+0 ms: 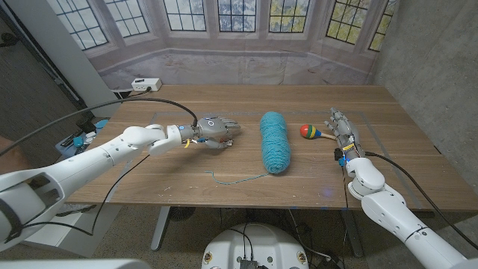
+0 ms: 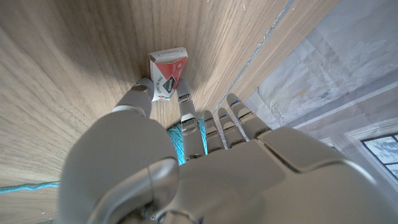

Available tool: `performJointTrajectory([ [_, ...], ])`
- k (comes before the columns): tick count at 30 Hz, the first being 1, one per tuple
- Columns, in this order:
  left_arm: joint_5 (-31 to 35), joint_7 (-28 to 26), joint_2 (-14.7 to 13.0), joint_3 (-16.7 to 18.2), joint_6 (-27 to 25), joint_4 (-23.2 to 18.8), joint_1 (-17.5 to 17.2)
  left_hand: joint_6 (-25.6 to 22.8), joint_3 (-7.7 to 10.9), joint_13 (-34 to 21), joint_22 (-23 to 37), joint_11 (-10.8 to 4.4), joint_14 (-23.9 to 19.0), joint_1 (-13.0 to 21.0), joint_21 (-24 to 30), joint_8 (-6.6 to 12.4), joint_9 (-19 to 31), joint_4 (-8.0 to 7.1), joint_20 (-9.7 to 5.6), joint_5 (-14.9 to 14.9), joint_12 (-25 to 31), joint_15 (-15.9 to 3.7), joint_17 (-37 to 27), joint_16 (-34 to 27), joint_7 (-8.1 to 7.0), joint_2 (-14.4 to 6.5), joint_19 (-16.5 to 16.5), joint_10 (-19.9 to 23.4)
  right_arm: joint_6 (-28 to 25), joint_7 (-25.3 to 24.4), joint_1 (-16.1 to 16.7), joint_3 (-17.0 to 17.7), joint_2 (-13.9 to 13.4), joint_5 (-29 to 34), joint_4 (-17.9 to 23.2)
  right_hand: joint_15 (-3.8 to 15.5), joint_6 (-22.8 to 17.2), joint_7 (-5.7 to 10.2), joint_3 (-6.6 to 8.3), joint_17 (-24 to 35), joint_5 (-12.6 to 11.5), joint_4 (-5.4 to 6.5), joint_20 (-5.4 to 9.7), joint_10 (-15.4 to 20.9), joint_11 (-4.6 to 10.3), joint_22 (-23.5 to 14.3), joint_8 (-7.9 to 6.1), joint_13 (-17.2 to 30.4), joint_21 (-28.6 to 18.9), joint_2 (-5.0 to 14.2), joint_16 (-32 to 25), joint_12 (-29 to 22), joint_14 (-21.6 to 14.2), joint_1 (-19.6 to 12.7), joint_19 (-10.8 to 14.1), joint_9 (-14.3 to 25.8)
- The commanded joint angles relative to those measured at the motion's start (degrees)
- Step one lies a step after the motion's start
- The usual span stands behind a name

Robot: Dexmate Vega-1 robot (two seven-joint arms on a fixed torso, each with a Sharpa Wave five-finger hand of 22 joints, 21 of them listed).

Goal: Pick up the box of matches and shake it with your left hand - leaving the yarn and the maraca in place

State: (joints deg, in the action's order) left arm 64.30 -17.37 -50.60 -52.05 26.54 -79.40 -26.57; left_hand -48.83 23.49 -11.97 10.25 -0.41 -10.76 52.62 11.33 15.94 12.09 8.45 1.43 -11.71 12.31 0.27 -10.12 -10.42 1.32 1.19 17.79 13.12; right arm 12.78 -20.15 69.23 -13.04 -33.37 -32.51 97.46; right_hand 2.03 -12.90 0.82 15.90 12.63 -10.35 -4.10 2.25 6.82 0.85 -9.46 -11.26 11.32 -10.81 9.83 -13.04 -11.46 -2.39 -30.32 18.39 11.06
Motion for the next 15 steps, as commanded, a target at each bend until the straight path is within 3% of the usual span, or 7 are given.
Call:
performJointTrajectory([
  [1,-1.28,-0.49,0.67,-0.10,0.02,0.74,0.08,-1.15,0.41,-0.09,0.21,-0.07,-0.82,0.75,0.49,0.42,0.32,0.19,-0.30,0.13,0.51,-0.11,-0.13,-0.36,-0.13,-0.46,0.32,0.69,-0.38,-0.34,0.50,0.26,-0.25,-0.12,0.51,1.07,-0.48,-0.23,0.35,0.33,0.11,-0.01,3.22,0.53,-0.16,-0.14,-0.14,0.33,-0.16,0.14,-0.34,-0.18,-0.80,0.32,0.58,0.12],
  [15,-1.69,-0.71,0.72,-0.16,0.13,1.18,0.53,-2.31,0.46,-0.07,0.21,-0.13,-1.21,0.92,0.62,0.77,0.62,0.33,-0.28,0.14,0.69,-0.06,-0.08,-0.41,-0.25,-0.43,0.66,1.31,-0.47,-0.17,0.11,-0.14,0.03,-0.15,0.13,0.97,-0.46,-0.23,0.38,0.34,0.10,0.01,3.20,0.54,-0.09,-0.14,-0.13,0.33,-0.14,0.14,-0.36,-0.18,-0.85,0.40,0.60,0.13],
])
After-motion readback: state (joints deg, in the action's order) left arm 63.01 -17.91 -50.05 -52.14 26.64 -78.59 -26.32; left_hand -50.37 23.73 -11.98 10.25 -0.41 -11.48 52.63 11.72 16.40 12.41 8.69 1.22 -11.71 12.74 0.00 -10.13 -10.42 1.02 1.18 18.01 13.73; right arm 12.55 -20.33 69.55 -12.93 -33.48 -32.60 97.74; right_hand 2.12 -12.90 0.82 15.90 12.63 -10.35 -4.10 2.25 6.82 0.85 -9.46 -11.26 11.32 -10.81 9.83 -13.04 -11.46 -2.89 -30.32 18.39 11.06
